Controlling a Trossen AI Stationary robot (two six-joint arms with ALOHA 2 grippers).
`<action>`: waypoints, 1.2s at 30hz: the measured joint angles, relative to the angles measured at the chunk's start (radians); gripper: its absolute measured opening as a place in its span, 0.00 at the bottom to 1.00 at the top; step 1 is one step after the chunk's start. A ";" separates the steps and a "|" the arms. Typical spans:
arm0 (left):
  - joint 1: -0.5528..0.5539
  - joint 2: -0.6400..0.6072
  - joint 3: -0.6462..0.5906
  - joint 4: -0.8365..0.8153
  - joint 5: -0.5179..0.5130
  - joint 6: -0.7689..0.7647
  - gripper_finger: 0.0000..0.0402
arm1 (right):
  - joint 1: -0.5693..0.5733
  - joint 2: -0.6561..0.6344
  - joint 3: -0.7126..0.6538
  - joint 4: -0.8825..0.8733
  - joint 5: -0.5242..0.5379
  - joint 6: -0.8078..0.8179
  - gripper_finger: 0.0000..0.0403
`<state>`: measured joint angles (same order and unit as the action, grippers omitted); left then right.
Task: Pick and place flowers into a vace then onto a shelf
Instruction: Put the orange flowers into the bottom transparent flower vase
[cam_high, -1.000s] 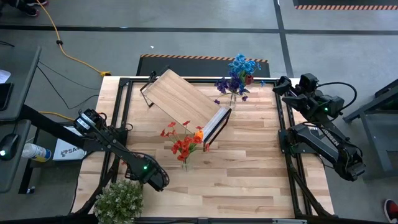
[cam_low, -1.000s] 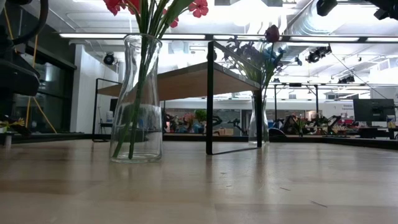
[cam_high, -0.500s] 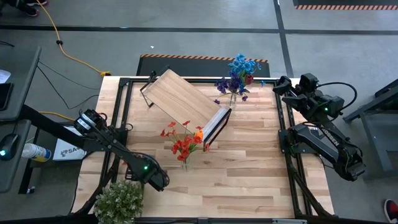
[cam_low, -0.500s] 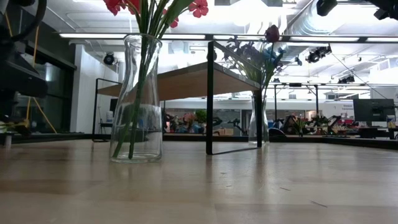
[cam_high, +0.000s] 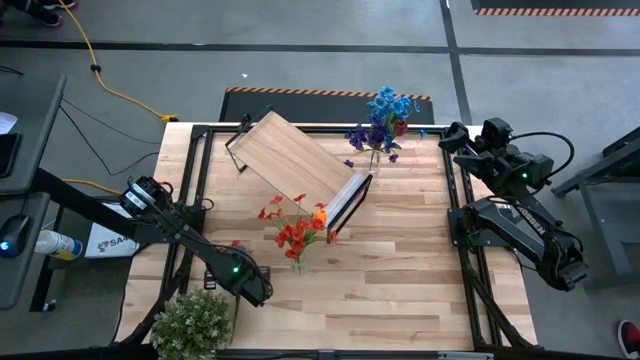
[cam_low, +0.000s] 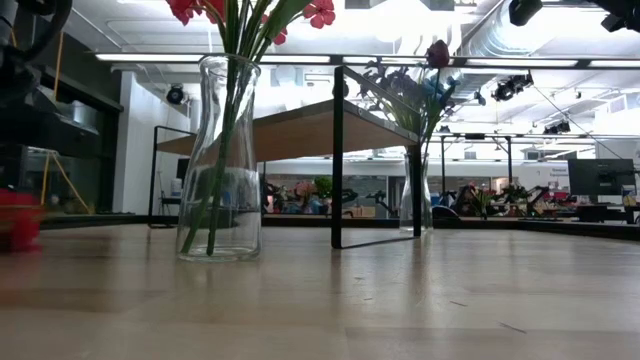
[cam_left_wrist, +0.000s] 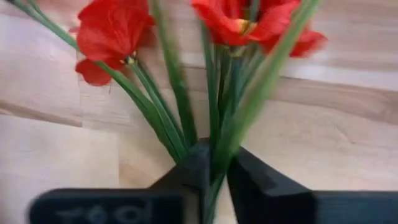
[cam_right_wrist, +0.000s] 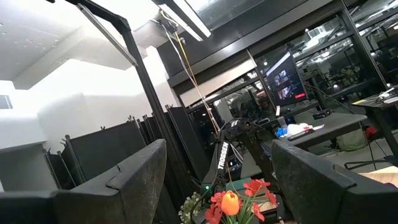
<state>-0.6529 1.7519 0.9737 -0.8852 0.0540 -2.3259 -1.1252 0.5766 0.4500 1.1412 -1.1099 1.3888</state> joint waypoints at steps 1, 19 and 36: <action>0.000 0.000 -0.001 0.000 -0.010 -0.008 0.18 | 0.000 0.000 0.000 0.000 0.000 0.000 0.69; 0.051 0.003 0.093 -0.264 -0.214 -0.026 0.08 | 0.000 0.000 0.000 0.000 0.002 0.021 0.69; 0.072 -0.147 0.349 -0.689 -0.387 -0.009 0.08 | 0.000 0.000 0.000 0.000 0.019 0.018 0.69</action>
<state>-0.5812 1.6054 1.3224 -1.5745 -0.3331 -2.3344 -1.1255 0.5766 0.4500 1.1412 -1.0904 1.4069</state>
